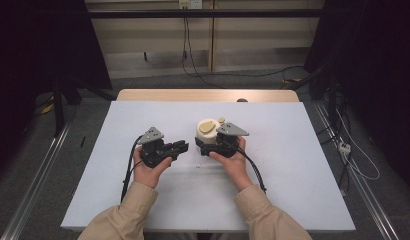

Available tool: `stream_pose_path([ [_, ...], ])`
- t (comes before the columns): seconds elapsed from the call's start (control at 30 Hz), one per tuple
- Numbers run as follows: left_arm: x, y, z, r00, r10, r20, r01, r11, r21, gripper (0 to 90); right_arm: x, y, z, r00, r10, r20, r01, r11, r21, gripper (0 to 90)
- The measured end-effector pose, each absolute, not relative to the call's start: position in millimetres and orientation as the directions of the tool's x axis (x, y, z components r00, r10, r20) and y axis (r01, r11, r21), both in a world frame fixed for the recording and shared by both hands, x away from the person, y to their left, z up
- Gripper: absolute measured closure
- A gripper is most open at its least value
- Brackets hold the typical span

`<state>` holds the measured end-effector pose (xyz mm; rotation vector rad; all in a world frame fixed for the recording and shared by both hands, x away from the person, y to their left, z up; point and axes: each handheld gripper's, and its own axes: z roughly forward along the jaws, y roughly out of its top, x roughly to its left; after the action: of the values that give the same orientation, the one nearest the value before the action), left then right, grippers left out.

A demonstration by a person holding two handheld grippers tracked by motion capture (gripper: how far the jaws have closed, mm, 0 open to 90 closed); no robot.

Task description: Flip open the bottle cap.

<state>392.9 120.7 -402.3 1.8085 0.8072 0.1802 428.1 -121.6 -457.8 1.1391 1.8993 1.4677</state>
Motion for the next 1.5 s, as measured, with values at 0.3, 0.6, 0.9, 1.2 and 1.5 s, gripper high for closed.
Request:
stream_pose_path([
  [0.3,398.9,112.2,-396.1,0.766,0.587,-0.262,0.445,-0.191,0.875,84.7,428.2,-121.3,-457.7,-0.537,0.835,0.117,0.322,0.075,0.944,6.3],
  [0.6,403.5,107.1,-391.5,0.774,0.576,-0.261,0.444,-0.201,0.873,88.6,428.2,-121.4,-457.8,-0.537,0.835,0.116,0.322,0.076,0.944,6.3],
  [0.9,407.6,104.6,-389.8,0.772,0.578,-0.265,0.453,-0.207,0.867,90.0,428.3,-121.4,-457.9,-0.538,0.835,0.117,0.323,0.075,0.944,6.3],
  [1.2,412.2,98.8,-384.2,0.776,0.578,-0.252,0.448,-0.224,0.865,90.0,428.2,-121.4,-458.0,-0.537,0.835,0.118,0.323,0.075,0.943,6.3],
  [1.5,416.8,93.1,-382.9,0.779,0.572,-0.256,0.452,-0.230,0.862,90.0,428.1,-121.7,-458.2,-0.539,0.835,0.116,0.322,0.076,0.944,6.3],
])
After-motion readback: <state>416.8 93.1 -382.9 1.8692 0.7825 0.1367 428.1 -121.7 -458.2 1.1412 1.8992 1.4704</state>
